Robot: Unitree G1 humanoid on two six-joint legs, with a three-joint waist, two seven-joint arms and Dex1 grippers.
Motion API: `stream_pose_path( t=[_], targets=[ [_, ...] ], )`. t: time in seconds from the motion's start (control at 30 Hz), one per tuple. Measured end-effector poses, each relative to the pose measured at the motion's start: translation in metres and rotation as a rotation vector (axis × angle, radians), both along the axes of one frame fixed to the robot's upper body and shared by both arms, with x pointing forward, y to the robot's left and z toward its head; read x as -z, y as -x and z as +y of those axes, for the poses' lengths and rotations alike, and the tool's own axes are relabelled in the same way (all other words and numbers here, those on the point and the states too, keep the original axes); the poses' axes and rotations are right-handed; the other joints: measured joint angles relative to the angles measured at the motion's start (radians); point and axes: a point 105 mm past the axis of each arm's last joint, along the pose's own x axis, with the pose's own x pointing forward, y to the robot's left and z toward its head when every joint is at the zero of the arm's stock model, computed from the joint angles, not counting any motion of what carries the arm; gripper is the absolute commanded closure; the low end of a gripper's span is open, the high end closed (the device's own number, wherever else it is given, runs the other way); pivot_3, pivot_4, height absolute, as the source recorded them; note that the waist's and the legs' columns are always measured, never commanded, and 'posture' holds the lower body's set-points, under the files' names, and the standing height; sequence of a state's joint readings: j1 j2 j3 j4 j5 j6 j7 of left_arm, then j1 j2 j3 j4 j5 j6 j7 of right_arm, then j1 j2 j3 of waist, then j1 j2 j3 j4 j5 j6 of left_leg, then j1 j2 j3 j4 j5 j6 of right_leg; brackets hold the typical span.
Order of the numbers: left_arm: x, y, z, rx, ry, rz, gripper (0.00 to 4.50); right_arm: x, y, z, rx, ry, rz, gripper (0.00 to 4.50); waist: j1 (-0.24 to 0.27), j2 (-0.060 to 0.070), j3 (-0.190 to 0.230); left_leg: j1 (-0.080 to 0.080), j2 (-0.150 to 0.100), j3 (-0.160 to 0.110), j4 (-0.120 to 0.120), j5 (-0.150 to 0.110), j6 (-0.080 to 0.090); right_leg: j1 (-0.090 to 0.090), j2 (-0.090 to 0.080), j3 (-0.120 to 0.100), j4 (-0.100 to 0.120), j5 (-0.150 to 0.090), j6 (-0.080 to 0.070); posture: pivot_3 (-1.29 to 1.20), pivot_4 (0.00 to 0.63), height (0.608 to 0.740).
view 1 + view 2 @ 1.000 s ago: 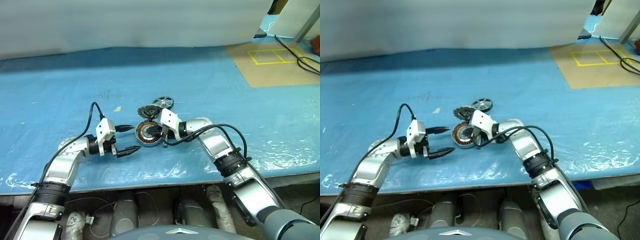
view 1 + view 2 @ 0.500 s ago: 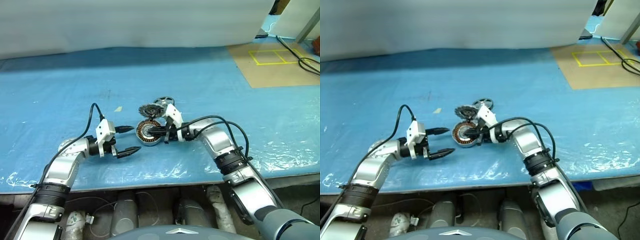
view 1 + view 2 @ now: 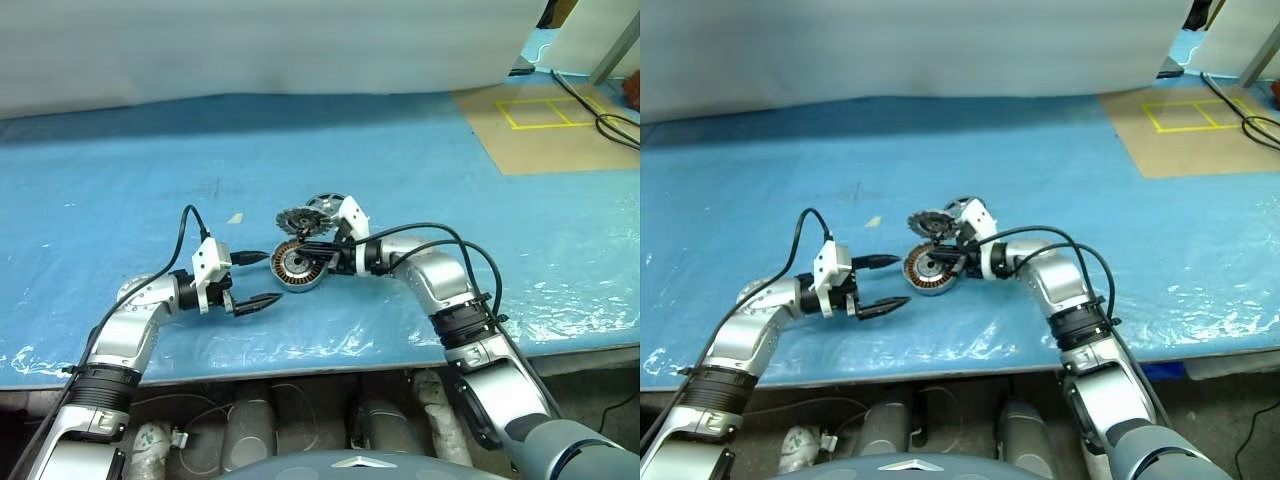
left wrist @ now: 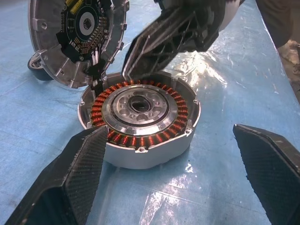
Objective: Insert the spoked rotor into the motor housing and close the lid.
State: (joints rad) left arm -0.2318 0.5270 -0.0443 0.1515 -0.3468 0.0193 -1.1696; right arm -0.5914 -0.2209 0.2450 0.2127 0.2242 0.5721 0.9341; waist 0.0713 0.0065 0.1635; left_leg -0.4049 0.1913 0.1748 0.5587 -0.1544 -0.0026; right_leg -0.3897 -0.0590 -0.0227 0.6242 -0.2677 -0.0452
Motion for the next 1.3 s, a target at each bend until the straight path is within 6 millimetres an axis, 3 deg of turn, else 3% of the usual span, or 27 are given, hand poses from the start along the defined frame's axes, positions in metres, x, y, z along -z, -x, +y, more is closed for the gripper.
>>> stream_pose_path(
  t=[0.33, 0.7, 1.1, 1.2, 1.3],
  targets=[
    [0.0, 0.0, 0.0, 0.0, 0.0, 0.0, 0.0, 0.0, -0.007, 0.006, 0.046, 0.013, -0.065, 4.47, -0.001, 0.0, 0.0, 0.0, 0.0, 0.0, 0.0, 0.0, 0.0, 0.0, 0.0, 0.0, 0.0, 0.0, 0.0, 0.0, 0.15, 0.74],
    [0.001, 0.0, -0.002, -0.002, 0.006, 0.0, 0.0, 0.011, -0.006, 0.008, -0.027, 0.163, -0.261, 4.47, -0.002, 0.0, 0.0, 0.001, 0.0, 0.0, 0.0, 0.0, 0.0, 0.001, 0.0, 0.0, 0.0, 0.0, 0.0, 0.0, 0.15, 0.74],
    [0.001, 0.0, -0.002, -0.003, 0.003, 0.0, 0.0, 0.015, -0.01, 0.012, -0.113, 0.385, -0.674, 4.47, -0.003, 0.0, 0.0, 0.02, -0.001, 0.001, -0.002, -0.003, 0.004, 0.017, 0.0, 0.003, -0.001, 0.0, 0.001, 0.0, 0.15, 0.74],
    [0.001, 0.0, -0.002, -0.003, 0.002, 0.0, 0.0, 0.015, -0.01, 0.013, -0.102, 0.366, -0.666, 4.47, -0.002, 0.0, 0.0, 0.022, -0.001, 0.001, -0.005, -0.003, 0.004, 0.018, 0.0, 0.003, -0.001, 0.0, 0.001, 0.0, 0.15, 0.74],
    [0.001, 0.0, -0.002, -0.002, 0.0, 0.001, 0.0, 0.013, -0.011, 0.014, -0.053, 0.275, -0.547, 4.47, -0.003, 0.0, 0.0, 0.021, -0.001, 0.001, -0.007, -0.003, 0.004, 0.016, 0.0, 0.004, -0.002, 0.0, 0.0, 0.0, 0.15, 0.74]
  ],
)
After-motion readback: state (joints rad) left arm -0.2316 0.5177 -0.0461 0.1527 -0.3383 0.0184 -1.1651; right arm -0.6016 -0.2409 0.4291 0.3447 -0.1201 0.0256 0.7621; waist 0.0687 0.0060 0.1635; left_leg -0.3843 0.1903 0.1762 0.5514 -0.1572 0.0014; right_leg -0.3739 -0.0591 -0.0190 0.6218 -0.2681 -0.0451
